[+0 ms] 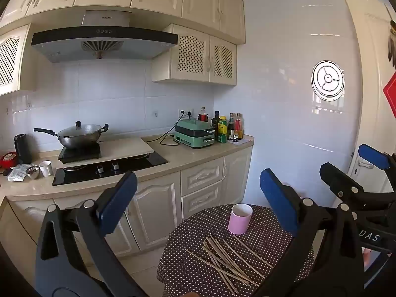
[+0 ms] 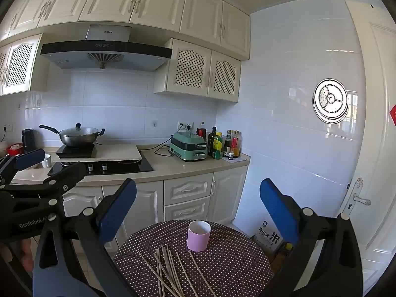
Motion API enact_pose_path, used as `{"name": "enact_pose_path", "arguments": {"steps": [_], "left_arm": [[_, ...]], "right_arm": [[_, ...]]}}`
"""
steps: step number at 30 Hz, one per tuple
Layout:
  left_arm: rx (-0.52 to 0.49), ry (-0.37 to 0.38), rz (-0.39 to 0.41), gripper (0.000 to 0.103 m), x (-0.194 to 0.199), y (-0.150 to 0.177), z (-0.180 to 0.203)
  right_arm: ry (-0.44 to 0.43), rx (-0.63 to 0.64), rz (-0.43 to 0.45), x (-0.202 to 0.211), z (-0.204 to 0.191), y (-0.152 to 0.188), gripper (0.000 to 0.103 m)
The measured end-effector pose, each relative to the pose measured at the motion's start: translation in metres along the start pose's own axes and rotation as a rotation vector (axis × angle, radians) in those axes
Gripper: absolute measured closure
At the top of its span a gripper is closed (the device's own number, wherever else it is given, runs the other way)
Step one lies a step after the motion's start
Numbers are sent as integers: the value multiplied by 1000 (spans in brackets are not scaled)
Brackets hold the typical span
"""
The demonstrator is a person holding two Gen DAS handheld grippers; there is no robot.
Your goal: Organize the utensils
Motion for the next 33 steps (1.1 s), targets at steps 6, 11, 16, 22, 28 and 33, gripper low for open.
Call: {"name": "enact_pose_path", "arguments": {"steps": [6, 11, 16, 22, 28, 33], "left_arm": [[-6, -4, 6, 6, 0, -2, -1], [-4, 0, 4, 6, -3, -2, -3], [-3, -2, 8, 6, -1, -1, -2], [-3, -1, 9, 6, -1, 3, -2], [-1, 0, 8, 6, -1, 3, -2], [1, 2, 7, 6, 0, 2, -3]], "right_arm": [[1, -1, 0, 0, 0, 0, 7], [1, 0, -2, -2, -3, -3, 7], [-1, -2, -4, -1, -3, -1, 7], [-3, -3, -5, 0, -1, -2, 7], [-2, -4, -8, -3, -1, -1, 7], [-2, -4, -7, -3, 0, 0, 7]]}}
Point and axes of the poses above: each gripper's, at about its wrist camera, not at the fingertips, and x roughly against the way its jaws point, z to its right, y to its underside, the point moved 4 cm from there along -x, roughly the way its jaws point, and after that the axes turned 3 degrees about -z, right-handed, at the moved point
